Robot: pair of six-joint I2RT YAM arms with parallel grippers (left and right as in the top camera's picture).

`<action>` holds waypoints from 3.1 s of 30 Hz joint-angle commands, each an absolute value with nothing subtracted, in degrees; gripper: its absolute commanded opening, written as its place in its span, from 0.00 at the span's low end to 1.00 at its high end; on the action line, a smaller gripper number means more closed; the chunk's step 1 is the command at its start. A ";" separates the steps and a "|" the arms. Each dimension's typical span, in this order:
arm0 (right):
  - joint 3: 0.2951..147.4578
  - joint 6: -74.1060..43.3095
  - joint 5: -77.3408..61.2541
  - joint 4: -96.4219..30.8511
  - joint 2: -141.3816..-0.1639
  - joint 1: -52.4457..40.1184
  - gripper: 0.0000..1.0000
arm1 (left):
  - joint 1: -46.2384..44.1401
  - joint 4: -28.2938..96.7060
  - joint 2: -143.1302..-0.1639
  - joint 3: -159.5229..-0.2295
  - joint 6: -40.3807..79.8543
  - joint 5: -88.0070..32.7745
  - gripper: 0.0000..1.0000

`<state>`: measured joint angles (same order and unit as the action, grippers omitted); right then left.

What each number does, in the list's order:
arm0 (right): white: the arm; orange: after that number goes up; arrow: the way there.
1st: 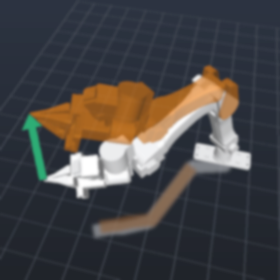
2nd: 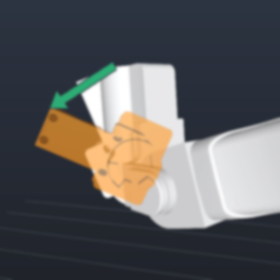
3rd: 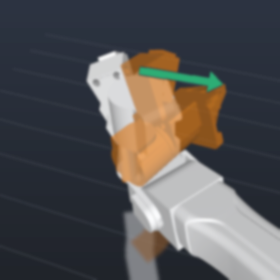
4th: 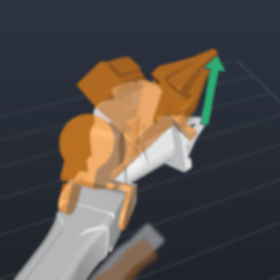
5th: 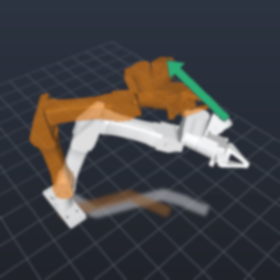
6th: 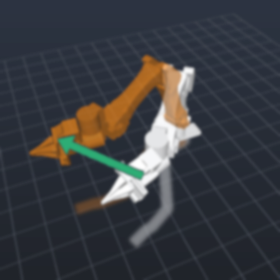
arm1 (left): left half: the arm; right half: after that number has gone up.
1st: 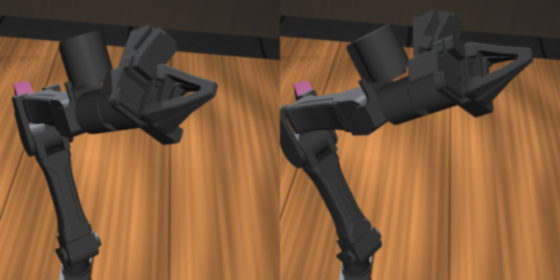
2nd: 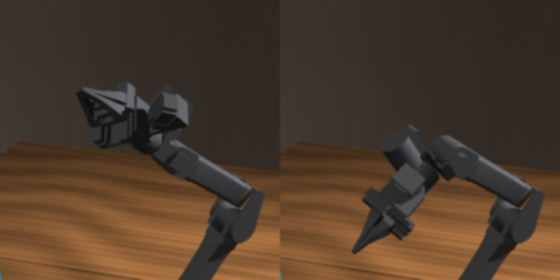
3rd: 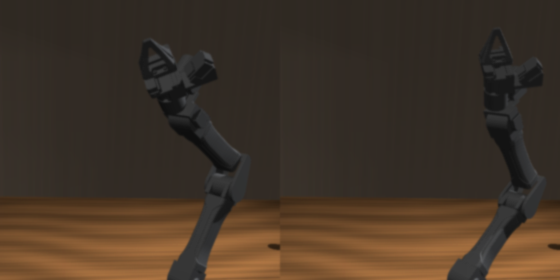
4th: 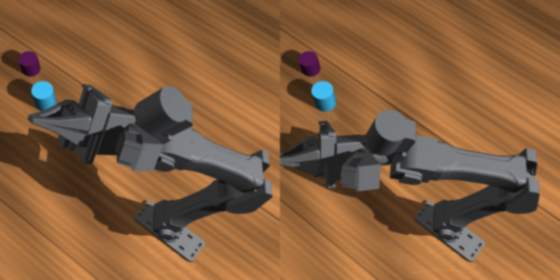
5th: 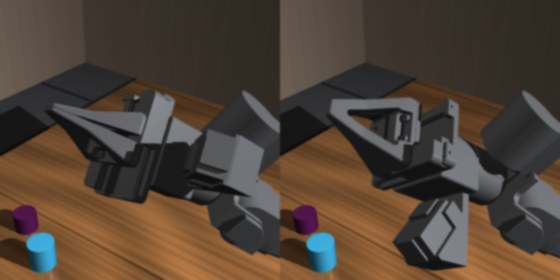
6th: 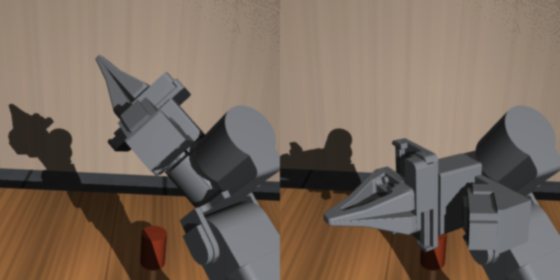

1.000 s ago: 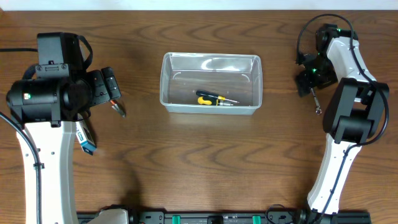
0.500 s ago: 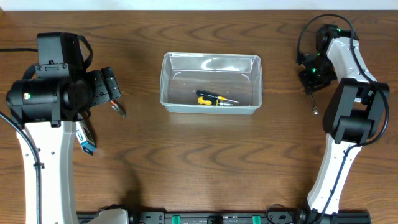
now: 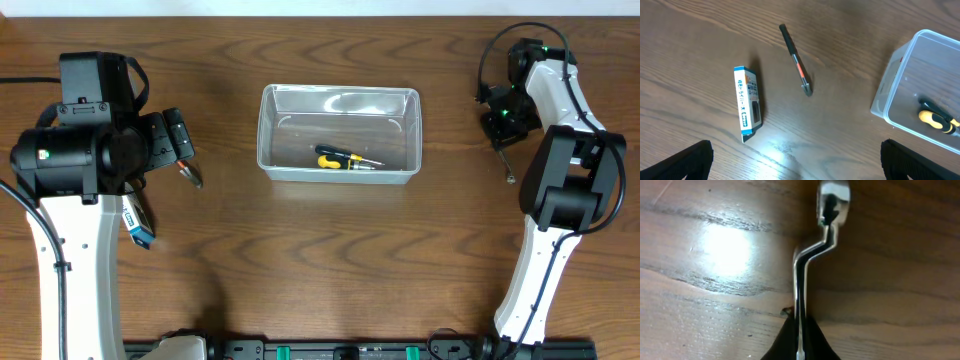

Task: Pack container
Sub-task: 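Lower the right gripper and close on the silver wrench, then carry the wrench into the container and open the right gripper, then move the right gripper over the red-black pliers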

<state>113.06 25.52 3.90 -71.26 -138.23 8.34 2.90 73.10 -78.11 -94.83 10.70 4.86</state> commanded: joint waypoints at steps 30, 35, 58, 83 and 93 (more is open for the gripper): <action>124.22 60.20 -6.46 -72.36 -122.56 -28.64 0.01 | 3.20 73.52 -77.84 -95.33 10.61 4.91 0.98; 123.11 65.41 -6.44 -71.94 -128.97 -30.41 0.01 | 3.20 74.15 -77.84 -95.33 10.61 4.91 0.98; 123.79 56.60 -5.78 -69.38 -131.15 -26.63 0.32 | 3.20 74.32 -77.84 -95.33 10.59 4.93 0.98; 120.25 -10.24 0.62 -90.48 -105.14 19.88 0.99 | 3.20 74.35 -77.84 -95.33 10.61 4.91 0.98; 97.41 -12.08 -0.47 -76.64 -105.14 20.58 0.99 | 3.20 74.41 -77.84 -95.33 10.63 4.91 0.98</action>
